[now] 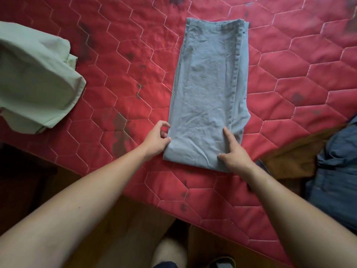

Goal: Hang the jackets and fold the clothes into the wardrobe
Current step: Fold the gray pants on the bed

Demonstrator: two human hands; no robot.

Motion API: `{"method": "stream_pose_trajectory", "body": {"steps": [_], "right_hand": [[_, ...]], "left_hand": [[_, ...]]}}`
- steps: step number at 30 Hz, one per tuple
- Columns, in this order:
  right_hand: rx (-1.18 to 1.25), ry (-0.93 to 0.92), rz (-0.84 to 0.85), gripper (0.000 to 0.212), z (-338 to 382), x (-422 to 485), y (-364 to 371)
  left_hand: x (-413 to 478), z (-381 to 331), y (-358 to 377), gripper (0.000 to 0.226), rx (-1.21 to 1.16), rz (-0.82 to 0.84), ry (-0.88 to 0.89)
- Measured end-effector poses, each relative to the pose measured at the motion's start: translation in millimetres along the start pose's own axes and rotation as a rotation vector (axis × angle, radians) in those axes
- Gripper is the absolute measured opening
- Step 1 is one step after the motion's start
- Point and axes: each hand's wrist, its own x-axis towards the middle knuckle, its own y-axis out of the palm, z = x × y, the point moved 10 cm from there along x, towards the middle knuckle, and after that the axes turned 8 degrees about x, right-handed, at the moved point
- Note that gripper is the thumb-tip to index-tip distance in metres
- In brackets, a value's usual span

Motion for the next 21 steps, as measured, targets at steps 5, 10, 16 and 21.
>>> {"method": "stream_pose_trajectory", "body": {"steps": [5,10,16,21], "right_hand": [[-0.057,-0.028,-0.079,0.089,-23.6,-40.6,8.9],[-0.176,-0.08,-0.118,0.078,-40.3,-70.9,18.7],[-0.173,-0.025,-0.203,0.07,-57.6,-88.9,6.3],[-0.031,0.045,-0.121,0.061,-60.4,-72.4,1.0]], "left_hand": [[-32.0,20.1,18.9,0.04,0.045,-0.06,-0.018],[-61.9,27.6,32.0,0.043,0.07,-0.139,-0.006],[-84.1,28.9,42.4,0.044,0.115,-0.123,0.021],[-90.9,28.8,51.1,0.031,0.081,0.005,-0.02]]}}
